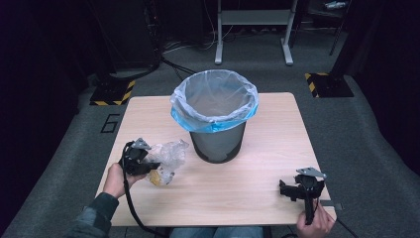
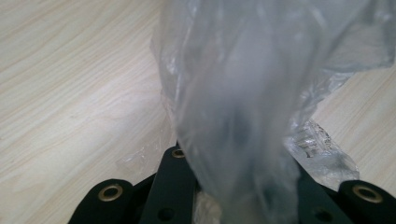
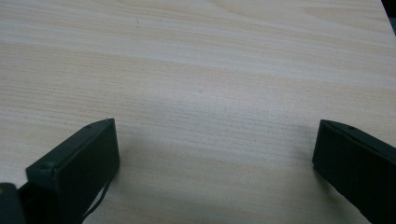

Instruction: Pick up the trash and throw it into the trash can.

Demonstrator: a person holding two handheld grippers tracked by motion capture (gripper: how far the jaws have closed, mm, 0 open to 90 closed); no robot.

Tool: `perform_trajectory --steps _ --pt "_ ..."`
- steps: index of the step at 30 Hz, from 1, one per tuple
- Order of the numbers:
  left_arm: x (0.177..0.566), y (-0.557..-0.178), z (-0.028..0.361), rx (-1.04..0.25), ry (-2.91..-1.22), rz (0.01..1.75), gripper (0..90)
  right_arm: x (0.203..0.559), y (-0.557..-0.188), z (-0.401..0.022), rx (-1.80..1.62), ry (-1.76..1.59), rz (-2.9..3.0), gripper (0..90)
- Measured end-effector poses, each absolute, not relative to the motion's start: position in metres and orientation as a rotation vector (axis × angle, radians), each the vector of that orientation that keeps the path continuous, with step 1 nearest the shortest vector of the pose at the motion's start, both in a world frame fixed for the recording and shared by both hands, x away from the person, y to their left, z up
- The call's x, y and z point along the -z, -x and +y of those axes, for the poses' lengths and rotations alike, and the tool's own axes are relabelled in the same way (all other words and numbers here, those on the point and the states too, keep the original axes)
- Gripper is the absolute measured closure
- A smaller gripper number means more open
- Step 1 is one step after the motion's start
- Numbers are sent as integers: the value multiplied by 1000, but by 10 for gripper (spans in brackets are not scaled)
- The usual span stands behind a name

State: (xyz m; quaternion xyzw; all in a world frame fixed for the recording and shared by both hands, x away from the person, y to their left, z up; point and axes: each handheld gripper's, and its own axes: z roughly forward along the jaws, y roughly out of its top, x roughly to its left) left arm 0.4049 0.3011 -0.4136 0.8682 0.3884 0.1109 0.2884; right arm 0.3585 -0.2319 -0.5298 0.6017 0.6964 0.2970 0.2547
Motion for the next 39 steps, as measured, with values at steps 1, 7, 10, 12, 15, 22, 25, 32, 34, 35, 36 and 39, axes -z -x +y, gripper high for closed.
perform_trajectory --steps 1,7,10,12,15,22,25,32,34,35,36,39 --pt "410 -404 303 -297 -2307 1047 820 530 -359 -232 -807 -1634 1892 0" --pt "404 -407 307 -300 -2311 1047 820 530 -358 -232 -806 -1634 1892 0" --pt "395 -410 309 -304 -2315 1041 821 530 -359 -232 -806 -1634 1891 0" --pt "390 -410 309 -310 -2316 1037 821 530 -359 -232 -806 -1634 1892 0" --pt "383 -411 311 -320 -2312 1032 821 530 -358 -232 -808 -1637 1891 0" --pt "371 -414 314 -319 -2317 1029 820 530 -359 -232 -806 -1634 1892 0" --pt "365 -415 315 -323 -2319 1024 821 530 -359 -232 -806 -1634 1892 0" --pt "351 -420 314 -321 -2333 1005 821 530 -359 -232 -806 -1634 1892 0" --pt "348 -420 315 -325 -2335 1001 821 530 -359 -232 -806 -1634 1892 0" --pt "344 -421 315 -331 -2332 999 820 530 -359 -232 -806 -1634 1892 0" --pt "341 -421 315 -334 -2331 996 820 530 -359 -232 -806 -1634 1892 0" --pt "337 -422 316 -337 -2330 998 820 530 -359 -232 -807 -1634 1892 0"
